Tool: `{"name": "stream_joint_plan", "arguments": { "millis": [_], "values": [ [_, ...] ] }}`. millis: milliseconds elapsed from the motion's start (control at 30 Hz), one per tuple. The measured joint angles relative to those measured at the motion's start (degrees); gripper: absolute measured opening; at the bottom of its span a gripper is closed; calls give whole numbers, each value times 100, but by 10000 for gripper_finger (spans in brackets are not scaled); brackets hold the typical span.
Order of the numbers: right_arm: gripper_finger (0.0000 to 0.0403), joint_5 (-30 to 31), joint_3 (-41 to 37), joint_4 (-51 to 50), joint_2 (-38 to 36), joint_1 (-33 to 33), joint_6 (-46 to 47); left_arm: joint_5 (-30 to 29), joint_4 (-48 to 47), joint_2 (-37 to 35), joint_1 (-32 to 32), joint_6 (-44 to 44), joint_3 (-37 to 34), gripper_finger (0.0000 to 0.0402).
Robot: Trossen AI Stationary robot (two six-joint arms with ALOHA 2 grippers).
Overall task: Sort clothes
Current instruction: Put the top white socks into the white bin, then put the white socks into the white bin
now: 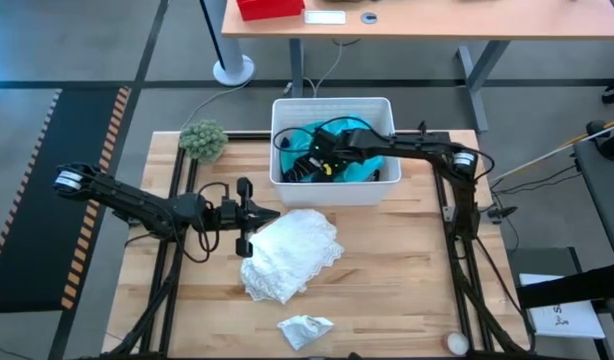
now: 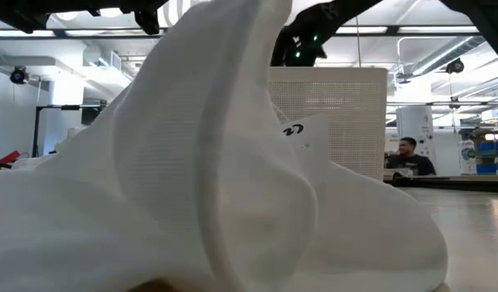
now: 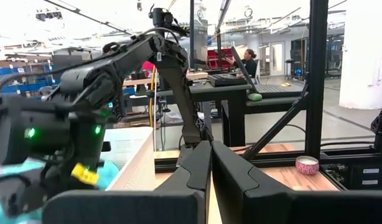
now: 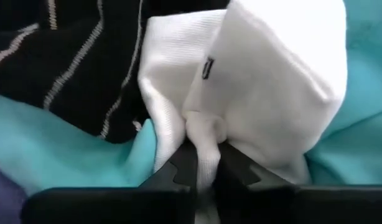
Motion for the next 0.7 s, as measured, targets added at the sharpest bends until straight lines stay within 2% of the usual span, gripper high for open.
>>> {"name": "stream_joint_plan", "arguments": {
  "millis": [300, 533, 700],
  "values": [
    [88, -43, 28, -95, -931, 11, -338, 0, 4, 0, 0, -12, 0, 0],
    [174, -10, 40, -89, -1498, 15, -373, 0, 4, 0, 0, -59, 0, 0],
    [241, 443, 44, -93, -1825, 15, -196, 0, 4, 0, 0, -61, 0, 0]
  ]
}}
